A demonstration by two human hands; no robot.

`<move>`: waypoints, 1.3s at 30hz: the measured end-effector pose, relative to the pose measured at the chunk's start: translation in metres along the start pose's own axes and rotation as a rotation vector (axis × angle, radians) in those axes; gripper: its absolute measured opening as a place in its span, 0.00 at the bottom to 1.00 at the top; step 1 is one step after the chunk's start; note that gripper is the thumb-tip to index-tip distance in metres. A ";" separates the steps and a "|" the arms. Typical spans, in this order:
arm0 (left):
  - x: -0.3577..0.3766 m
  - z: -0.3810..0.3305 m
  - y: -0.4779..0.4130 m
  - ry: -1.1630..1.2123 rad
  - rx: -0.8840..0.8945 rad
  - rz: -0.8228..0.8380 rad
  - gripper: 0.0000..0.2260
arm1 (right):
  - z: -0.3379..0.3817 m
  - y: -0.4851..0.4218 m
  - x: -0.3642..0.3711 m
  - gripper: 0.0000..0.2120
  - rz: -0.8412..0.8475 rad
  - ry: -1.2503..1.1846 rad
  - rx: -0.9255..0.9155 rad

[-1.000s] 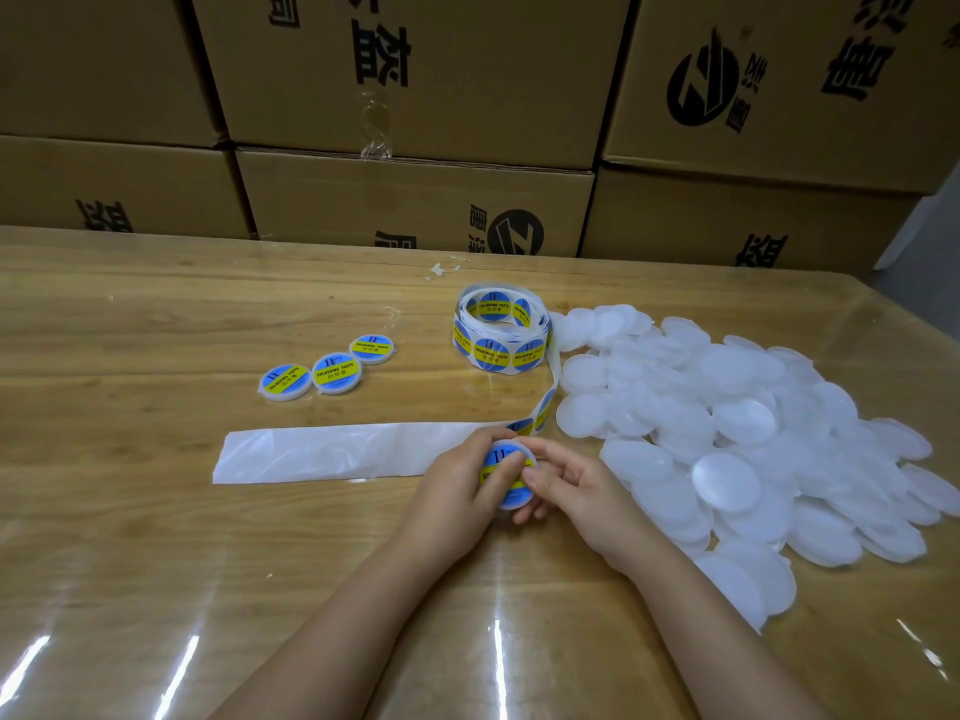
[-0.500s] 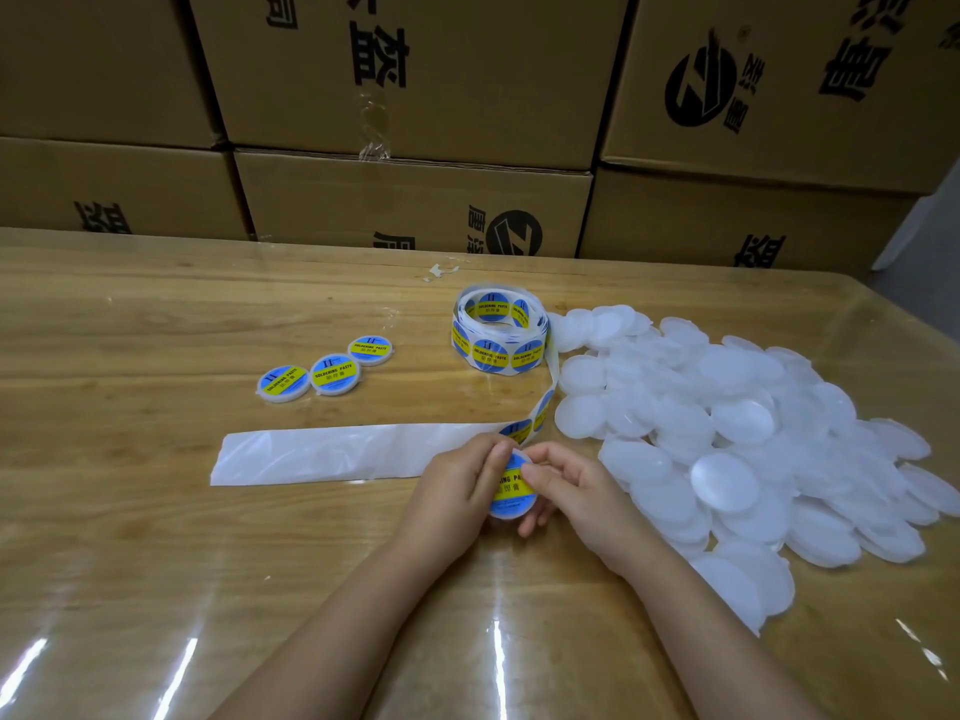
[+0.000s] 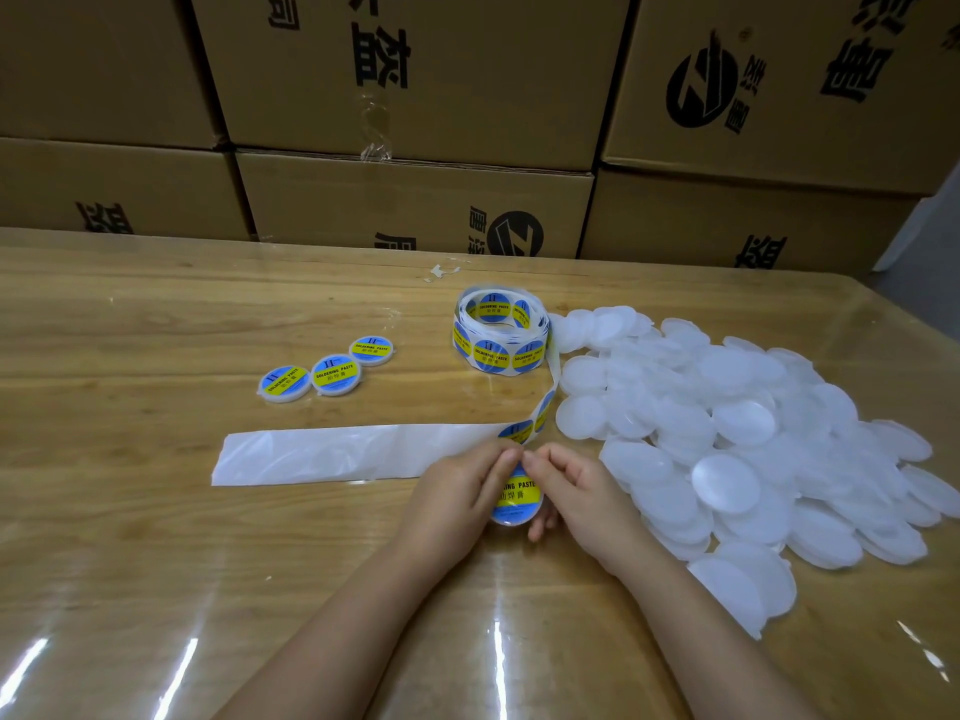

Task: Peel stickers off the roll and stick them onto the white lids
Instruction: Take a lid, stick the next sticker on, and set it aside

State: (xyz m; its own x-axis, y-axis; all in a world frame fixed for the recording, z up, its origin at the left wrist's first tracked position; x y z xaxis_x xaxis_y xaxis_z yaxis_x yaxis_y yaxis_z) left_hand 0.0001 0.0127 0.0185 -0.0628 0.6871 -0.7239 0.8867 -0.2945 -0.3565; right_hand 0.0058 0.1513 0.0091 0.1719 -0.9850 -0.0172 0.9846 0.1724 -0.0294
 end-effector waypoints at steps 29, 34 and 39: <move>-0.006 0.016 -0.007 0.544 -0.203 -0.114 0.10 | 0.003 -0.004 -0.008 0.08 -0.131 -0.263 0.011; -0.003 0.011 -0.005 0.382 -0.109 -0.103 0.20 | 0.003 -0.006 -0.010 0.07 -0.162 -0.295 0.010; 0.000 0.010 -0.005 0.215 -0.031 -0.108 0.31 | 0.004 -0.004 -0.009 0.07 -0.141 -0.284 0.012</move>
State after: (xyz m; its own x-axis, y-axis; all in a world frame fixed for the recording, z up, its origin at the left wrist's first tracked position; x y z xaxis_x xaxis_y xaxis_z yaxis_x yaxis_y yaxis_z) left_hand -0.0086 0.0079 0.0145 -0.0617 0.8403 -0.5386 0.8939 -0.1935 -0.4043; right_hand 0.0003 0.1590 0.0134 0.0336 -0.9633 0.2661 0.9994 0.0350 0.0005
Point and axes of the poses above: each hand's wrist, its own y-axis away from the middle knuckle, its own x-axis out of the palm, z = x × y, the point moved 4 cm from there along -y, towards the middle knuckle, and after that the axes turned 13 degrees about -y, right-handed, at the moved point
